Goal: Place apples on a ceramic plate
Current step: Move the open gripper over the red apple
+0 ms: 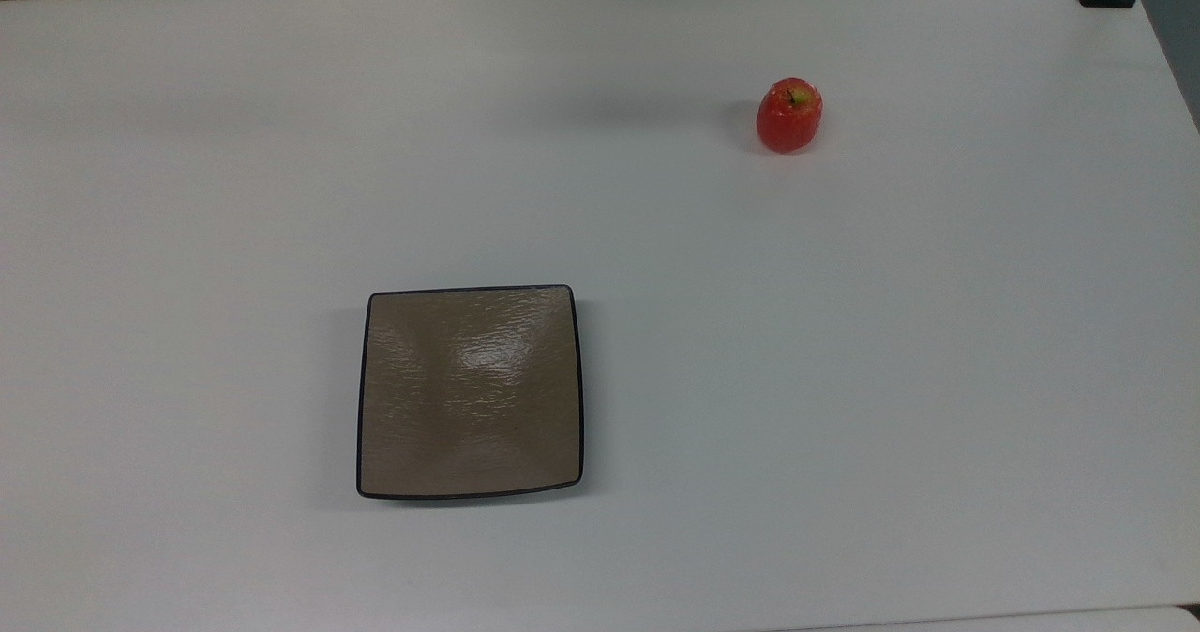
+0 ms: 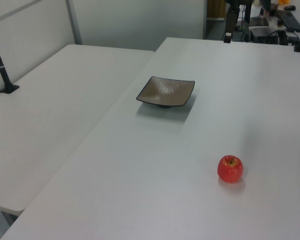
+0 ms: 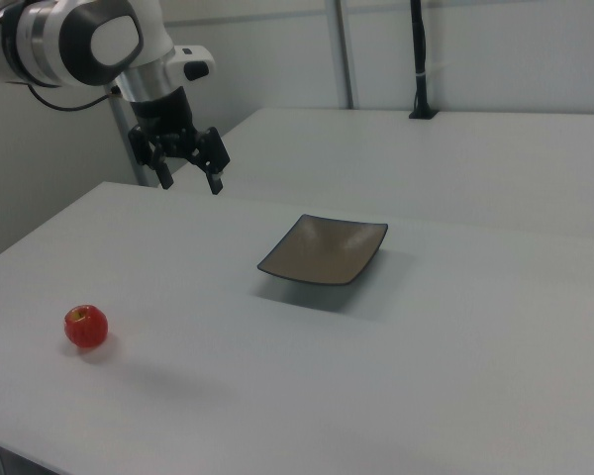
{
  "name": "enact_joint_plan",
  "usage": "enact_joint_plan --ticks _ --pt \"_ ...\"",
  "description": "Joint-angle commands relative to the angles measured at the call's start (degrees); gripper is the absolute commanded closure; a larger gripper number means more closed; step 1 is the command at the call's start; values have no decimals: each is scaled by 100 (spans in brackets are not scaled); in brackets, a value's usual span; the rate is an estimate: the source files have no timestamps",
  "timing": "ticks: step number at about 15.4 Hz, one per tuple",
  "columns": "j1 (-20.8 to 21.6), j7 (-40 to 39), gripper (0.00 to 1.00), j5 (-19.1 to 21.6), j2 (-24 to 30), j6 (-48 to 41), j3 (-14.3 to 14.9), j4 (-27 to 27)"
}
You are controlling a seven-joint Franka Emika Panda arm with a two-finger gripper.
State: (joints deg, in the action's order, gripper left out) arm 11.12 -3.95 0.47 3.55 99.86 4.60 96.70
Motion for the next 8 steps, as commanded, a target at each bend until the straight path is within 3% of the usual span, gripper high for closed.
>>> enact_joint_plan --ticks 1,8 --pt "145 -62 0 -73 -100 -204 85 -143" --pt "110 -105 0 -64 -179 -431 77 -222"
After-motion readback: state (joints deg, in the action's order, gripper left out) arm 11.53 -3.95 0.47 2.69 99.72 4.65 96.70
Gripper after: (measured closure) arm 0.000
